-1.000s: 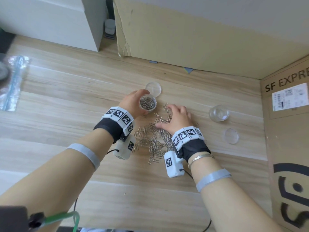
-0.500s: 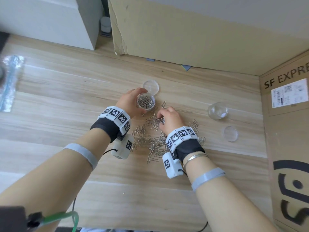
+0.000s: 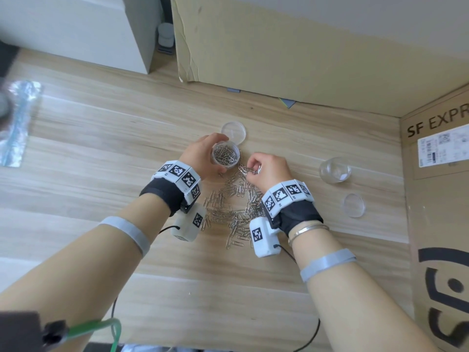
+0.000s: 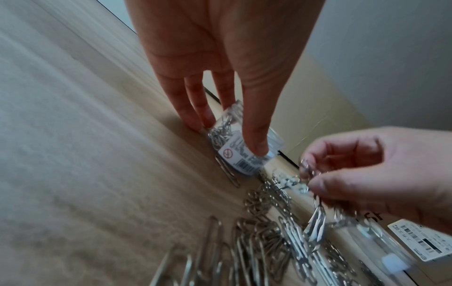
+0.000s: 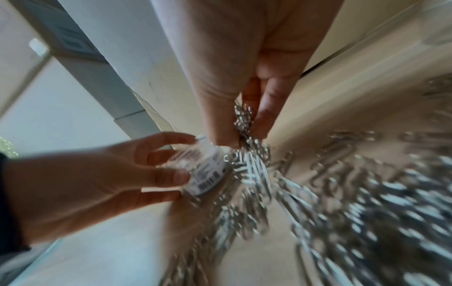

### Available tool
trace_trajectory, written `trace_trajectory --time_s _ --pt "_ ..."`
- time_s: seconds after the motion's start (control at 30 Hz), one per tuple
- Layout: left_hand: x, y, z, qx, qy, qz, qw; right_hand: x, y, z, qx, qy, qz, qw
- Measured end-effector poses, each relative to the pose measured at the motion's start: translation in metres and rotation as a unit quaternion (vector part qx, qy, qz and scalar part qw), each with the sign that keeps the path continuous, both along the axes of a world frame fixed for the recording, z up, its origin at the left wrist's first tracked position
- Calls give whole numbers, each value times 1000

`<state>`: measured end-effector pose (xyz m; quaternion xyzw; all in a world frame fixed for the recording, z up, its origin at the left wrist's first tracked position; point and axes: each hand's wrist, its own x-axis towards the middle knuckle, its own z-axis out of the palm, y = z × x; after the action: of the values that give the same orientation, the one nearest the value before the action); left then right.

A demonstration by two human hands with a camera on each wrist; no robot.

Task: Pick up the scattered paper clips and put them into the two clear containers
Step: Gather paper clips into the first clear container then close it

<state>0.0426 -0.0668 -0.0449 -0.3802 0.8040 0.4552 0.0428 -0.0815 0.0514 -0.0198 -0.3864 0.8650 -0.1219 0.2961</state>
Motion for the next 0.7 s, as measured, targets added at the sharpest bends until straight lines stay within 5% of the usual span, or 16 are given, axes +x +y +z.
trace_trajectory --time_s 0.33,0.7 --pt "0 0 2 -4 3 -2 1000 5 -41 28 -87 11 17 996" --pt "0 -1 2 -1 6 -4 1000 19 -52 11 -66 -29 2 997"
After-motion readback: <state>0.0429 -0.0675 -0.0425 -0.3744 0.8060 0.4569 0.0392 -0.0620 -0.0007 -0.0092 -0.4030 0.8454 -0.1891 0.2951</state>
